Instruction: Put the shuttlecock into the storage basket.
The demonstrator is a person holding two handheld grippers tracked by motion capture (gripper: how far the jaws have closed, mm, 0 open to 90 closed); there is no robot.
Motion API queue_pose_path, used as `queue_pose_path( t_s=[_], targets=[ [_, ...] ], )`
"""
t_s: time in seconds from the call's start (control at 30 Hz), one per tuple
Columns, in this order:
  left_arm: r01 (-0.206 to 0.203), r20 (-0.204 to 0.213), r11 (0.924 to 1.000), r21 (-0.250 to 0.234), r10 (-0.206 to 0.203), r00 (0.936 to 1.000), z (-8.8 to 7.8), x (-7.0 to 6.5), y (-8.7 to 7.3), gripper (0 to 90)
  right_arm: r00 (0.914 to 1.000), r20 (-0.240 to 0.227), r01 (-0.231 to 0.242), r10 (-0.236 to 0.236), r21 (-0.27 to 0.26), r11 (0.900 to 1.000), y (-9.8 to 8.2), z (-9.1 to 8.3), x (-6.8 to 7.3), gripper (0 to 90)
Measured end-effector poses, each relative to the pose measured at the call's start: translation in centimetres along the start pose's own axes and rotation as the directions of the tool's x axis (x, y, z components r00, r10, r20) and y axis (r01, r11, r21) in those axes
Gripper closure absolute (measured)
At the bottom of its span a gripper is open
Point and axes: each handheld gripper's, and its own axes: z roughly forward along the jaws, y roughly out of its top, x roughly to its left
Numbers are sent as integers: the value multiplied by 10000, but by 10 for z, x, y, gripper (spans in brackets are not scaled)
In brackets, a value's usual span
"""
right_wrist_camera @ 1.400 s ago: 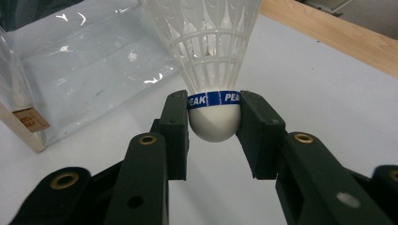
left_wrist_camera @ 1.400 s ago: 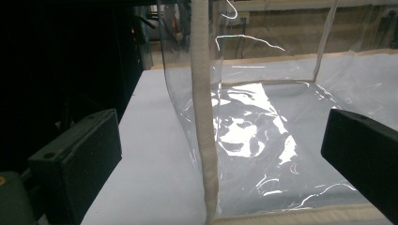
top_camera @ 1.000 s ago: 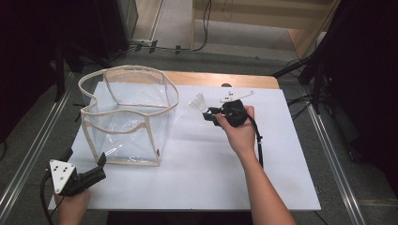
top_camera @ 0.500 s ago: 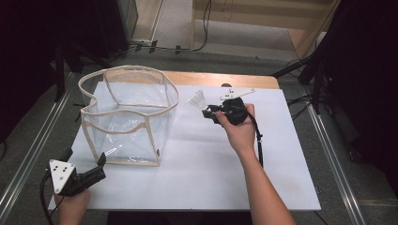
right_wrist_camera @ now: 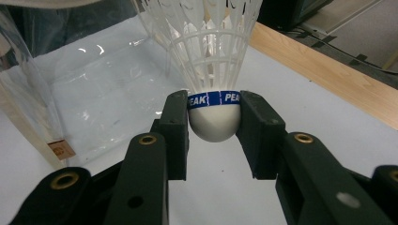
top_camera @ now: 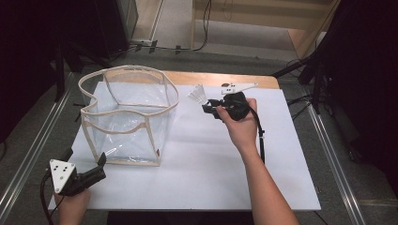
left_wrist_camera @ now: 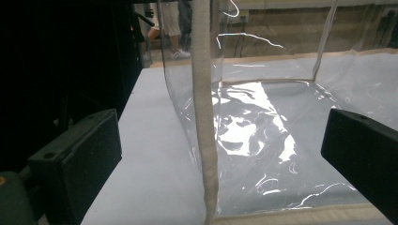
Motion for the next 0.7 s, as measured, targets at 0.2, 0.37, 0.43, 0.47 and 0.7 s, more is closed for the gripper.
queue_pose_path(
  t_s=[0.2, 0.37, 0.43, 0.47, 0.7],
  targets=[
    [0, 15, 10000, 13, 0, 10000, 0, 0, 0, 0, 10000, 79, 3, -2, -66, 10000, 5, -4, 3, 630],
    [-32, 8, 10000, 36, 32, 10000, 0, 0, 0, 0, 9999, 77, 69, -68, -127, 9999, 9, -5, 5, 630],
    [-26, 11, 10000, 28, 26, 10000, 0, 0, 0, 0, 10000, 57, 71, -70, -197, 9998, 11, -6, 6, 631],
    [-18, 2, 10000, 27, 18, 10000, 0, 0, 0, 0, 10000, 53, 77, -76, -243, 9997, 13, -7, 6, 631],
    [-22, -36, 10000, 9, 22, 10000, 0, -1, 0, 0, 9999, 52, 111, -108, -482, 9988, 20, -11, 8, 630]
  ],
)
